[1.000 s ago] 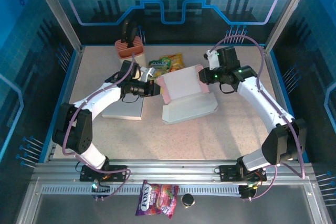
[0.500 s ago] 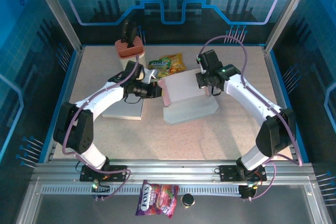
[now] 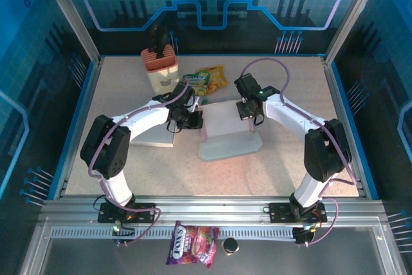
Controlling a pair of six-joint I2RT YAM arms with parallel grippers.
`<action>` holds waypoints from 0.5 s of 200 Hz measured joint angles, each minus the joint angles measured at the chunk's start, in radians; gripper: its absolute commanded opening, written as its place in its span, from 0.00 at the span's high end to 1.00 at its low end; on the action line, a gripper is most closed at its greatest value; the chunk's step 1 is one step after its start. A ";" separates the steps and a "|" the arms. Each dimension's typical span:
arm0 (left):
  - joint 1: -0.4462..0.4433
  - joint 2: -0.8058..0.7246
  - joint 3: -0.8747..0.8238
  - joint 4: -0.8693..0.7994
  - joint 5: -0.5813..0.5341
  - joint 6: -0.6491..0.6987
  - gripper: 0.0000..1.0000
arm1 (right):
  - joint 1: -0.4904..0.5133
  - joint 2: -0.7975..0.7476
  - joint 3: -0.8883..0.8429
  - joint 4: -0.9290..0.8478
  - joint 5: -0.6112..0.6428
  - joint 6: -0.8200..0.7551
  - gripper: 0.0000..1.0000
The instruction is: Fold the paper box
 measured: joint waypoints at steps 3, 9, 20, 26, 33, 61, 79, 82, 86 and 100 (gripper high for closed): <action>-0.001 0.002 0.000 -0.003 -0.004 0.000 1.00 | 0.000 0.000 -0.005 0.004 -0.005 0.000 0.91; -0.003 0.005 0.001 -0.005 -0.011 0.000 1.00 | -0.002 0.002 -0.013 0.011 -0.012 0.003 0.90; -0.005 0.009 0.002 -0.007 -0.024 0.000 1.00 | -0.004 0.006 -0.025 0.021 -0.027 0.005 0.89; -0.006 0.012 0.003 -0.008 -0.029 0.000 1.00 | -0.006 0.010 -0.031 0.026 -0.031 0.006 0.88; -0.006 0.013 0.006 -0.010 -0.032 0.000 1.00 | -0.007 0.014 -0.037 0.033 -0.035 0.007 0.87; -0.012 0.013 0.010 -0.011 -0.048 0.000 1.00 | -0.013 0.028 -0.059 0.049 -0.060 0.008 0.83; -0.014 0.013 0.010 -0.011 -0.052 0.000 1.00 | -0.013 0.034 -0.071 0.056 -0.068 0.011 0.83; -0.014 0.013 0.010 -0.011 -0.052 0.000 1.00 | -0.013 0.035 -0.071 0.056 -0.069 0.011 0.82; -0.014 0.013 0.010 -0.011 -0.053 0.000 1.00 | -0.013 0.035 -0.072 0.058 -0.069 0.013 0.82; -0.014 0.013 0.010 -0.011 -0.055 0.000 1.00 | -0.014 0.035 -0.077 0.063 -0.076 0.015 0.81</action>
